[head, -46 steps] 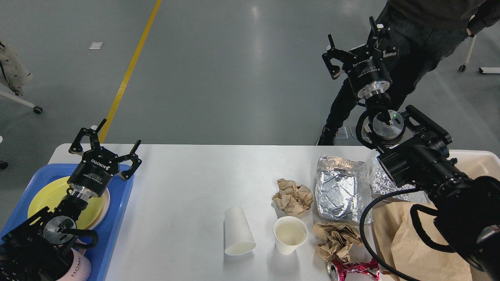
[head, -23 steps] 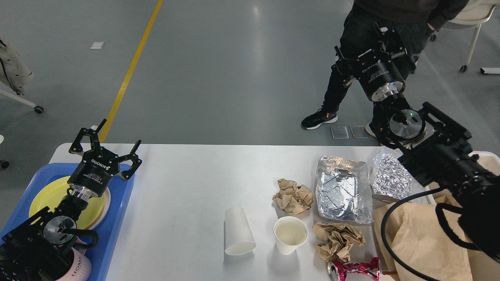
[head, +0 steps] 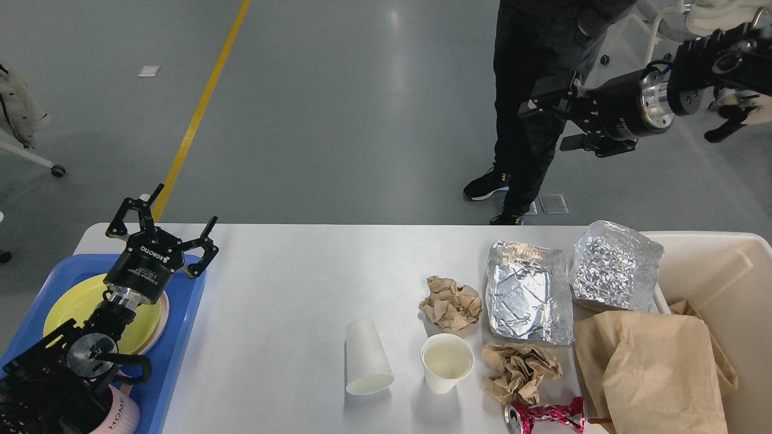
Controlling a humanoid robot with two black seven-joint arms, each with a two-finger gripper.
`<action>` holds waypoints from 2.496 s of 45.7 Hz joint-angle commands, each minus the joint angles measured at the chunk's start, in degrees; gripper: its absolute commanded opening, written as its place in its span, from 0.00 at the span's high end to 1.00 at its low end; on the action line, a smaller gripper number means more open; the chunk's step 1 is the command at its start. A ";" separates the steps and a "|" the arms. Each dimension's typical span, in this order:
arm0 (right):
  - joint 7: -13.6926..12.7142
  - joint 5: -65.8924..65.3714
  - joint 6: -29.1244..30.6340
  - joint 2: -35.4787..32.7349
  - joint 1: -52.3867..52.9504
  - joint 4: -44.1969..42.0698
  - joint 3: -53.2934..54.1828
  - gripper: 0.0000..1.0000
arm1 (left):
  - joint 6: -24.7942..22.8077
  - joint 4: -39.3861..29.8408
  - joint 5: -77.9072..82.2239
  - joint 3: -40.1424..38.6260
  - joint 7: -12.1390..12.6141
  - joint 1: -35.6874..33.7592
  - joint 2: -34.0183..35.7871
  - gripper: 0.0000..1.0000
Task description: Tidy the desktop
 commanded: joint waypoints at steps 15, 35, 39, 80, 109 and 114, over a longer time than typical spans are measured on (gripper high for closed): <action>0.10 -11.81 17.83 -8.01 36.71 36.26 -29.18 0.00 | 0.00 0.01 0.00 -0.10 0.00 0.00 0.01 0.00; -0.17 -31.82 17.76 -30.75 24.87 35.21 -37.27 0.00 | 0.00 0.01 0.00 -0.19 0.00 0.00 0.01 0.00; -0.17 -39.93 12.77 -38.94 15.73 32.58 -34.91 0.00 | 0.00 0.01 0.00 -0.10 0.00 0.00 0.01 0.00; 0.54 -11.73 -38.48 -13.91 -34.64 15.09 -20.40 0.00 | 0.00 0.01 0.00 -0.19 0.09 0.00 0.01 0.00; 1.86 -8.74 -40.60 -9.68 -42.30 6.91 -16.18 1.00 | 0.00 0.01 0.00 -0.19 0.09 0.00 0.01 0.00; 1.86 -8.48 -40.51 -9.68 -42.21 7.17 -16.09 1.00 | 0.00 0.01 0.00 -0.19 0.09 0.00 0.01 0.00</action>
